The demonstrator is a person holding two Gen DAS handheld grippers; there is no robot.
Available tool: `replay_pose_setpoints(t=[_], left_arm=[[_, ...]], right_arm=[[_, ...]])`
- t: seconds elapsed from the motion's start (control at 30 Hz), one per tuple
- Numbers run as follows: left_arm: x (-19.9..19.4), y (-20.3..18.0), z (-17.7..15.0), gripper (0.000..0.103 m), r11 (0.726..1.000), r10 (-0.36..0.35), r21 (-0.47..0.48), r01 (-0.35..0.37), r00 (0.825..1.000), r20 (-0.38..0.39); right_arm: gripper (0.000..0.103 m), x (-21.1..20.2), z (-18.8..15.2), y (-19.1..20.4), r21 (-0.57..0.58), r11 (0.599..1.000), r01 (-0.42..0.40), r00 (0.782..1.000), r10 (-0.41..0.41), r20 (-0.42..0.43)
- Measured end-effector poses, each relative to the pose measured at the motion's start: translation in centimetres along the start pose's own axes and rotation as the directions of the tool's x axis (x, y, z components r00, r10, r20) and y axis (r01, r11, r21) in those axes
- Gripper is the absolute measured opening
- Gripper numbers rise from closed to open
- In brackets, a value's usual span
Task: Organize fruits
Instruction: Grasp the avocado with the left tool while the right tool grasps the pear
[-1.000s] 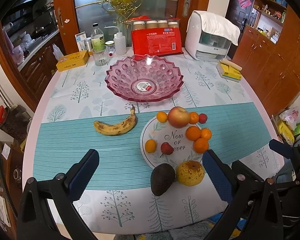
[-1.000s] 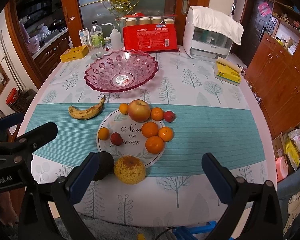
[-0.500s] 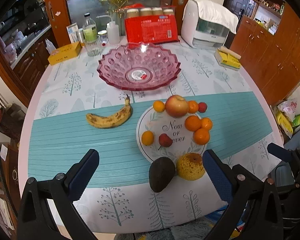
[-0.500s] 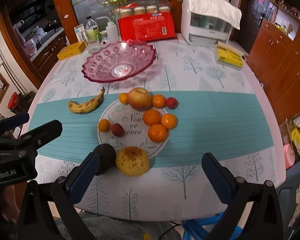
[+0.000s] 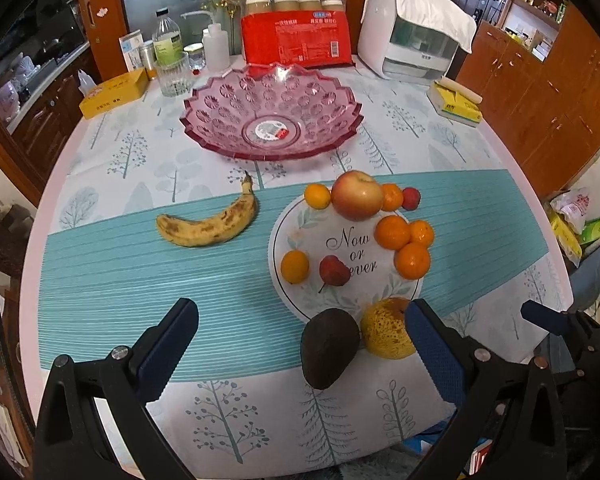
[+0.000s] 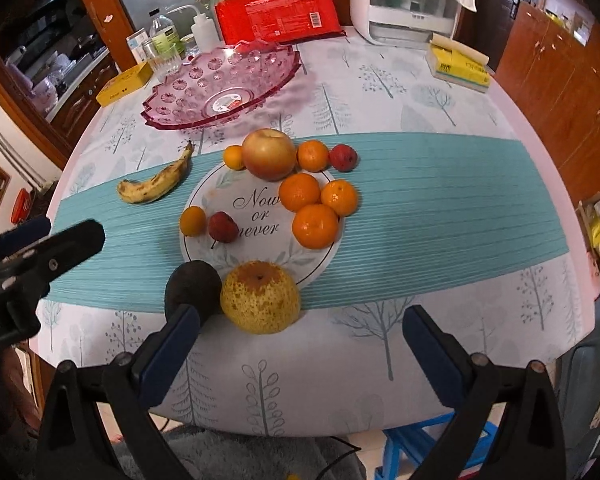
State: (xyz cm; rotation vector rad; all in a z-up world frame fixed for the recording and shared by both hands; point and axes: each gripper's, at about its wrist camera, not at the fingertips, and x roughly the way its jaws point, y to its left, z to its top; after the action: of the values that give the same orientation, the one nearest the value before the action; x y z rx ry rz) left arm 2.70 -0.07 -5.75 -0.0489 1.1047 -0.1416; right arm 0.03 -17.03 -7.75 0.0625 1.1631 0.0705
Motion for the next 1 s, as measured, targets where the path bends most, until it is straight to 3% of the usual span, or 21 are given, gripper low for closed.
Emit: replay_pose_setpoints(t=[0.23,0.5,0.7,1.0], left_arm=[[2.4,1.5,-0.7,0.103,0.999,-0.031,-0.032,0.03,0.999,-0.04],[6.2,3.2,-2.3,0.102,0.996,-0.076,-0.06,0.068,0.986,-0.15],[8.6,3.4,-3.9,0.102,0.991,-0.123,-0.082,0.105,0.961,-0.249],[9.9,2.0,-4.4,0.103,0.99,-0.144,-0.039,0.139,0.951,-0.272]], right_arm=[[0.102,2.3,-0.5,-0.5,0.055,0.997,-0.046,0.999,0.047,-0.025],[0.101,5.0,-1.3,-0.6,0.052,0.997,-0.051,0.995,0.055,-0.078],[0.094,7.0,-1.7,0.6,-0.022,0.998,-0.06,0.992,0.058,-0.111],[0.082,9.8,-2.1,2.2,-0.187,0.978,-0.095,0.989,0.071,-0.131]])
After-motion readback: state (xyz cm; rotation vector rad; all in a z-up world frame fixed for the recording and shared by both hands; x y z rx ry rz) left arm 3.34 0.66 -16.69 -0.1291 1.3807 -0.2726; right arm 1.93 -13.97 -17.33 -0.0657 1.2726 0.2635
